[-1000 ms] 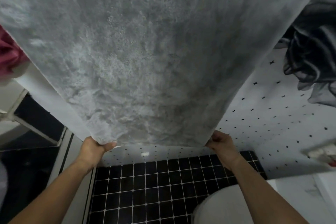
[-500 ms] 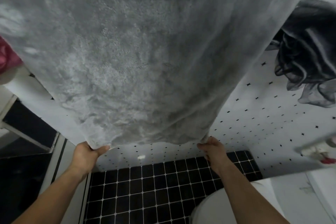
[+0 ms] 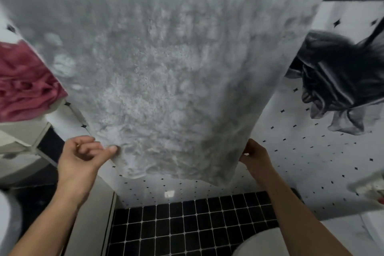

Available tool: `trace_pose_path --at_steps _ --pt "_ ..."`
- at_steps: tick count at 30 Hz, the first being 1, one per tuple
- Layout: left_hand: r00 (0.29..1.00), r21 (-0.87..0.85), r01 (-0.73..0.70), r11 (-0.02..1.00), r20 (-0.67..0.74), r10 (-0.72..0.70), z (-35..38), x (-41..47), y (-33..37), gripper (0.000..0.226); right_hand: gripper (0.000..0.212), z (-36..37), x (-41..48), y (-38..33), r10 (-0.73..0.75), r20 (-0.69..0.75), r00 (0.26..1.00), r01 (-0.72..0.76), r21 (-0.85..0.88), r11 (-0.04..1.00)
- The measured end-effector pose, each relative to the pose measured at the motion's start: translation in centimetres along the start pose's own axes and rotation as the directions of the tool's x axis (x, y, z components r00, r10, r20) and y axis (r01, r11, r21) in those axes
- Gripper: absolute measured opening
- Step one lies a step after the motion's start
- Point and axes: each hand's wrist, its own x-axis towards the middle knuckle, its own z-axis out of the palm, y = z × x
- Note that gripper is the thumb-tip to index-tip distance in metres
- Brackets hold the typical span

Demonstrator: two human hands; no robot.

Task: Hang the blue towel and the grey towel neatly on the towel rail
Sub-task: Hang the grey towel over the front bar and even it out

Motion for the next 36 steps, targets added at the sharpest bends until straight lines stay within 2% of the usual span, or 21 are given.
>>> trace_pose_path --at_steps 3,5,7,10,12,15,18,22,25,27,29,31,34,36 --pt "0.990 -0.011 -0.138 0.990 0.004 0.138 0.4 -0.2 3.1 0.026 0.025 -0.4 0.1 -1.4 -0.002 0.031 1.000 0.001 0.030 1.000" --pt "0.983 0.051 -0.180 0.982 -0.016 0.181 0.4 -0.4 4.5 0.023 0.022 -0.7 -0.2 -2.2 -0.007 0.061 0.998 0.005 0.031 0.999" --pt "0.983 0.039 -0.177 0.983 -0.032 0.178 0.0 -0.6 5.4 0.027 0.024 -1.2 -0.6 -2.4 -0.026 0.111 0.993 0.021 0.039 0.999" --pt "0.984 0.040 -0.168 0.985 -0.045 0.170 -0.2 -1.4 6.3 0.024 0.042 -1.8 -1.5 -2.0 -0.049 0.235 0.971 0.049 0.008 0.999" --pt "0.983 0.014 -0.181 0.983 -0.037 0.182 -0.1 -1.7 6.8 0.018 0.040 -1.4 -1.7 -2.0 -0.034 0.274 0.961 0.043 -0.027 0.999" --pt "0.975 -0.038 -0.223 0.974 -0.025 0.222 0.0 -2.0 8.3 0.010 0.029 -0.8 -2.2 -2.7 -0.042 0.215 0.976 0.051 -0.041 0.998" --pt "0.957 -0.062 -0.278 0.959 -0.101 0.271 -0.5 -1.7 10.1 0.007 0.025 -1.1 -2.5 -2.6 -0.012 0.151 0.988 0.020 -0.051 0.998" --pt "0.950 -0.112 -0.247 0.963 -0.222 0.218 -3.2 -0.7 11.3 0.024 0.015 -2.7 -2.7 -1.7 0.039 0.015 0.999 -0.038 -0.055 0.998" --pt "0.968 -0.112 -0.199 0.974 -0.181 0.177 -3.7 -0.9 11.8 0.015 0.017 -3.1 -3.1 -2.4 0.042 -0.008 0.999 -0.042 -0.023 0.999" --pt "0.976 -0.141 -0.197 0.970 -0.118 0.181 -2.9 -1.6 12.9 0.005 0.004 -3.0 -3.3 -3.1 0.045 0.011 0.999 -0.045 -0.023 0.999" --pt "0.983 -0.199 -0.184 0.963 -0.009 0.185 -2.0 -1.9 14.6 0.015 0.017 -3.1 -3.8 -4.9 0.001 0.025 1.000 -0.001 0.005 1.000" --pt "0.986 -0.237 -0.154 0.959 0.026 0.165 -1.5 -1.8 16.9 0.021 0.025 -3.4 -4.0 -7.2 -0.095 0.032 0.995 0.093 0.058 0.994" --pt "0.991 -0.251 -0.127 0.960 0.006 0.133 -0.7 -1.4 20.2 0.021 0.015 -3.7 -3.6 -11.0 -0.226 0.006 0.974 0.221 0.202 0.954" --pt "0.992 -0.199 -0.123 0.972 -0.026 0.120 -0.3 -1.3 21.8 0.023 0.007 -3.8 -2.9 -12.7 -0.263 -0.078 0.962 0.274 0.211 0.938"
